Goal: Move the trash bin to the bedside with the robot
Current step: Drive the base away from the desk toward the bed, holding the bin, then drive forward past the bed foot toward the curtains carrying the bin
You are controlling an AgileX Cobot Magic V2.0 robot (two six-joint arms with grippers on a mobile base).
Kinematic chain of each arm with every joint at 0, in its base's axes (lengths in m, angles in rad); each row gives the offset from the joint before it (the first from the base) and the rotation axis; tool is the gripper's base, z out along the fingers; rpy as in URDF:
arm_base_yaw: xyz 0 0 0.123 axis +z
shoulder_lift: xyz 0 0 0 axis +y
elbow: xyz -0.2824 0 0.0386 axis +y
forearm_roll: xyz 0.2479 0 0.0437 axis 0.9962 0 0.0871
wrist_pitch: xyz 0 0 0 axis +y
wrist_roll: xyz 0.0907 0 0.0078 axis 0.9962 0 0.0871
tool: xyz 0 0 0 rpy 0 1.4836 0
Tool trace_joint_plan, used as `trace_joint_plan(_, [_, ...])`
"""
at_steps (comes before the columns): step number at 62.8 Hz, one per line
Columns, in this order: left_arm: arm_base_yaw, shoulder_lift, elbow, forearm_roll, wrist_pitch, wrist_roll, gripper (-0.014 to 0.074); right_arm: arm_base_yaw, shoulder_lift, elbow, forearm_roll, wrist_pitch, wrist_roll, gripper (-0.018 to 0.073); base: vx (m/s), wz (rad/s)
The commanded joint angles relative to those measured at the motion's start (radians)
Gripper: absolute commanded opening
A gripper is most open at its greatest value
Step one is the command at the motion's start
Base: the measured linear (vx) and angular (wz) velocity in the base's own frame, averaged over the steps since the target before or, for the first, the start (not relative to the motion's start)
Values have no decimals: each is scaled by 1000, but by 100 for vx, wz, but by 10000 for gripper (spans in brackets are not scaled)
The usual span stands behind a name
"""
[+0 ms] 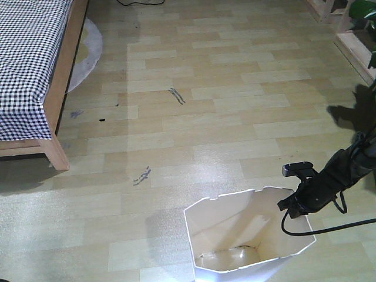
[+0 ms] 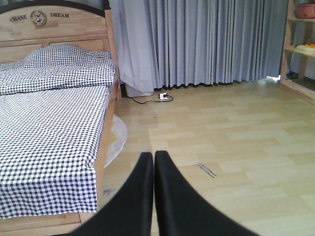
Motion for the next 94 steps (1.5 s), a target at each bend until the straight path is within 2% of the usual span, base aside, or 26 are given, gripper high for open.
trace_joint_plan(1, [0, -5, -21, -5, -73, -4, -6, -1, -78, -9, 32, 99, -3, -6, 18, 7])
trace_joint_plan(94, [0, -5, -21, -5, -73, -4, -6, -1, -78, -9, 32, 99, -3, -6, 26, 2])
